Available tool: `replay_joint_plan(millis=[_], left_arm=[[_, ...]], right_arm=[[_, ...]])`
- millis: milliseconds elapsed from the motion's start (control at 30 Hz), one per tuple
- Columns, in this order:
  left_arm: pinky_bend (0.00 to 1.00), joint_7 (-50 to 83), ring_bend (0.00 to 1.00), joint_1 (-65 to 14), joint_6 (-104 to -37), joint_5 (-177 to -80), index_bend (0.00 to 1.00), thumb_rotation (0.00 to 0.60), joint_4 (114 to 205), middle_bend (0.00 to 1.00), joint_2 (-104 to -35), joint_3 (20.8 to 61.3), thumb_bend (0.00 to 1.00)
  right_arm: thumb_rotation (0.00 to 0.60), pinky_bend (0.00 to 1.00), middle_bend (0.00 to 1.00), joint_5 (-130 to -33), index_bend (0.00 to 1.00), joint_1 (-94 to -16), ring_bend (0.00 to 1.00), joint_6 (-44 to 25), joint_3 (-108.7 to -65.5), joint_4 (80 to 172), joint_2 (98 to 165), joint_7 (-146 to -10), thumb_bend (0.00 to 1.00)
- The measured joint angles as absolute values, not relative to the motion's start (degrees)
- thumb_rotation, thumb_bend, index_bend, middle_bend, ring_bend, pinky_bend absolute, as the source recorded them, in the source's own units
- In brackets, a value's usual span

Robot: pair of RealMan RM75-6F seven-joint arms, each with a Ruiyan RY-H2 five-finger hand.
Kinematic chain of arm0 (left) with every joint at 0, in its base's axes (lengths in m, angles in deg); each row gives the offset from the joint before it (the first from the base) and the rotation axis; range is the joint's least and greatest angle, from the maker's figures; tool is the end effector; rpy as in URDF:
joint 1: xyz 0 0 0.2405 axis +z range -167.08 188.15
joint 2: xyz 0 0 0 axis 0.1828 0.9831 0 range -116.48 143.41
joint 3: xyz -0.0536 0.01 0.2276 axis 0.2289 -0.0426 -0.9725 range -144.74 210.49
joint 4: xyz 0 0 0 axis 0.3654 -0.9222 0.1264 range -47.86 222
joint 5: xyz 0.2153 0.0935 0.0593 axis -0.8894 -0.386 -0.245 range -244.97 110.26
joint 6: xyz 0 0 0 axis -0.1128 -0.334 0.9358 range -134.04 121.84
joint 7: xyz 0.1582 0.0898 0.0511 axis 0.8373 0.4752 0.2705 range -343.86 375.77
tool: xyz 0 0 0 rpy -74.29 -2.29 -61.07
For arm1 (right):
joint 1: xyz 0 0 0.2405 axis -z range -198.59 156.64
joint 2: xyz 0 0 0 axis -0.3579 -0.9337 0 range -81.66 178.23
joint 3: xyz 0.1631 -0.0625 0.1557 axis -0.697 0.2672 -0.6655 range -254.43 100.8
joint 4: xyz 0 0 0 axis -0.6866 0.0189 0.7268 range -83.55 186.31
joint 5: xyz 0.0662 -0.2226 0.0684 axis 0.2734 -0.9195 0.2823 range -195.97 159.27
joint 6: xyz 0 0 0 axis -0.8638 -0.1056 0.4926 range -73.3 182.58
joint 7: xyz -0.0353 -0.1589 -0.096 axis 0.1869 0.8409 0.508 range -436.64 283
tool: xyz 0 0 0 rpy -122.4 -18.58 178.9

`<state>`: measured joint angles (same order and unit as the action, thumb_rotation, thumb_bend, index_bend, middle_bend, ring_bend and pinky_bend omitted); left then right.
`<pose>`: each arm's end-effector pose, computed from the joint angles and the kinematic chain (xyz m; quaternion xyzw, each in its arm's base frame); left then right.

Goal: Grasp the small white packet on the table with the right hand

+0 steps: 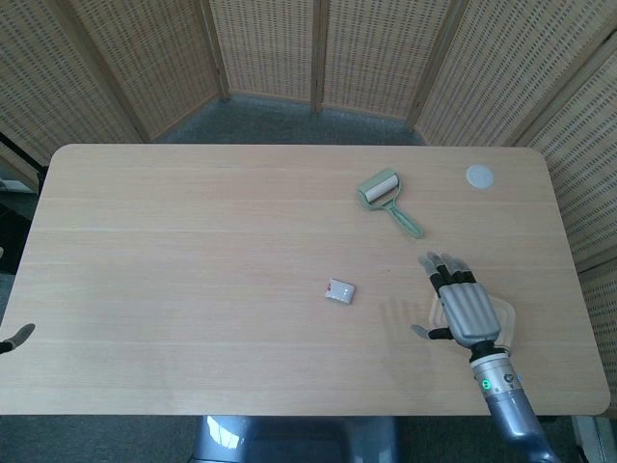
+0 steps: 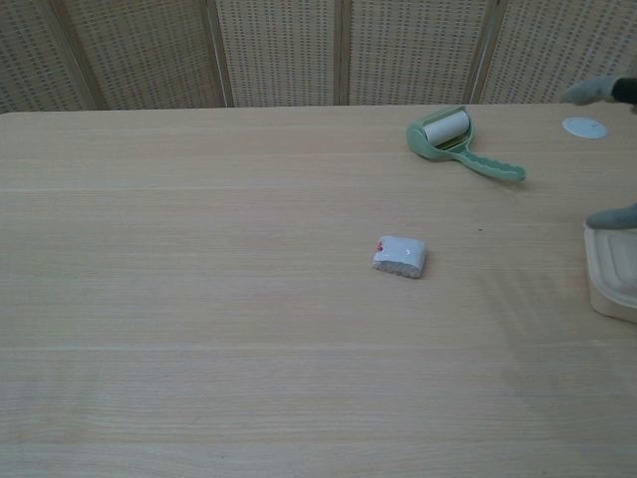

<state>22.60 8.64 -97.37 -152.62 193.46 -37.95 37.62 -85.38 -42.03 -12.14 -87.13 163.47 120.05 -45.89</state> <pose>-0.2700 0.2160 0.1848 -0.5744 -0.3345 -0.3865 0.6393 -0.1637 -0.2928 0.0254 0.6808 -0.4116 0.3496 0.4948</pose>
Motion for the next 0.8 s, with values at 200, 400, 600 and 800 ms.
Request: replay_joint_plan(millis=[200, 400, 600, 800], left_arm=[[0.0, 21.6, 0.0, 8.6, -97.3, -153.2, 0.0, 0.6, 193.7, 0.0, -37.7, 37.4, 0.0], [0.0, 20.9, 0.0, 8.6, -96.8, -153.9, 0.0, 0.6, 194.0, 0.0, -37.5, 37.0, 0.0], [0.0, 20.6, 0.0, 8.6, -96.8, -153.7, 0.0, 0.6, 193.9, 0.0, -37.3, 37.0, 0.0], [0.0, 20.4, 0.0, 8.6, -96.8, -153.4, 0.0, 0.6, 193.8, 0.0, -37.4, 37.1, 0.0]], right_arm=[[0.477, 0.0, 0.0, -77.1, 0.0, -48.1, 0.0, -10.5, -87.8, 164.6, 127.8, -36.9, 0.0], [0.479, 0.0, 0.0, -69.3, 0.0, -54.8, 0.0, -9.8, -90.0, 158.8, 137.1, -32.4, 0.0], [0.49, 0.0, 0.0, -62.5, 0.0, -60.0, 0.0, -8.9, -92.2, 150.6, 143.0, -30.4, 0.0], [0.491, 0.0, 0.0, -58.9, 0.0, -62.6, 0.0, -8.0, -92.7, 143.4, 146.8, -31.1, 0.0]])
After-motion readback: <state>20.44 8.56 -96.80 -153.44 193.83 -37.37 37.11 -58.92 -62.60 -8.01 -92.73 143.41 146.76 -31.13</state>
